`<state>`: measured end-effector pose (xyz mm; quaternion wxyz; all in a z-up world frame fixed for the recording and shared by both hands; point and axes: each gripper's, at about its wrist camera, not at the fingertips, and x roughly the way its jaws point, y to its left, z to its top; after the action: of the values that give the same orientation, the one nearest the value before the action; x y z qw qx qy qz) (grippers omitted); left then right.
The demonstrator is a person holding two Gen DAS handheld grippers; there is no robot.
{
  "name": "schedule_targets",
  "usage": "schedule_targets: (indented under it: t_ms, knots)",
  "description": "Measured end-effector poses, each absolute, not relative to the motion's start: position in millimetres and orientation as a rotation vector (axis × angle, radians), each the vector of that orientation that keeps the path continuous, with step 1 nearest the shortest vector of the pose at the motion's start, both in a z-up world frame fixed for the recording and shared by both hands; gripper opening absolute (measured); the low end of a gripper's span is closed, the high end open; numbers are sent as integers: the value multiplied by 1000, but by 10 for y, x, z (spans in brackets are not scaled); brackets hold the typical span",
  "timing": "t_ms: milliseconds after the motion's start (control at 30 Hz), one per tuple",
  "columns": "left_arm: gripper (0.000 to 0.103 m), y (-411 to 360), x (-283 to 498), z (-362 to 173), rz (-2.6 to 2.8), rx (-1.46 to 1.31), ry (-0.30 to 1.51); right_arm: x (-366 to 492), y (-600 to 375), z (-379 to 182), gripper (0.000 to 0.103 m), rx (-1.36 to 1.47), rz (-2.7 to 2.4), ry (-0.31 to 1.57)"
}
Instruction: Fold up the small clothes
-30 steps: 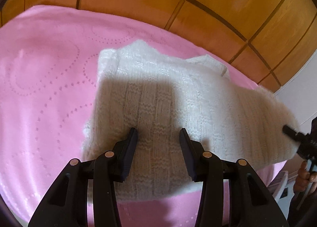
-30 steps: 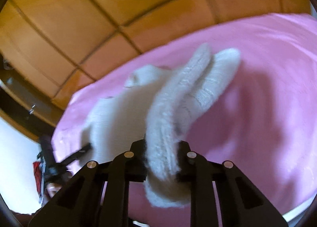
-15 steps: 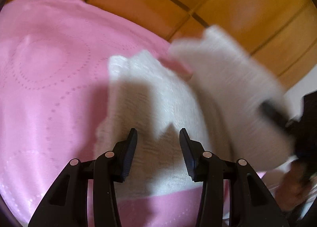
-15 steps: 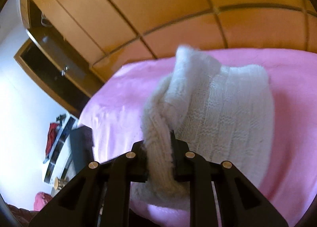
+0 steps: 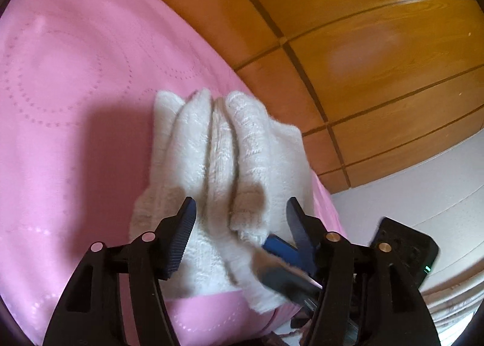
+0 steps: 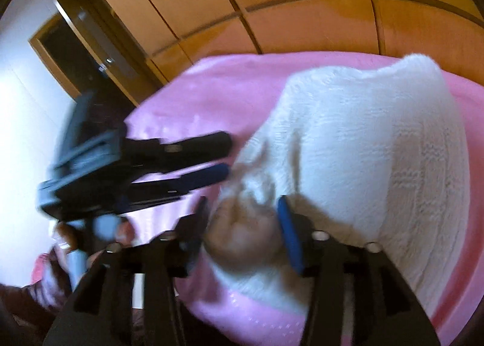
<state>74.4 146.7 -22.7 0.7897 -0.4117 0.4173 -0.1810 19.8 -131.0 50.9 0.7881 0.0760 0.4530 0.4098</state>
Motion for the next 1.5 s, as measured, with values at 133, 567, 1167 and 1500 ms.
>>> schedule_targets:
  t_ms: [133, 567, 1167, 1500]
  knots:
    - [69, 1327, 946, -236, -389, -854, 947, 101, -1675, 616, 62, 223, 867, 937]
    - [23, 923, 1388, -173, -345, -696, 1018, 134, -2719, 321, 64, 280, 544, 933]
    - [32, 1012, 1027, -144, -16, -267, 907, 135, -1890, 425, 66, 51, 660, 942]
    - [32, 890, 905, -96, 28, -161, 866, 721, -1947, 742, 66, 72, 577, 881]
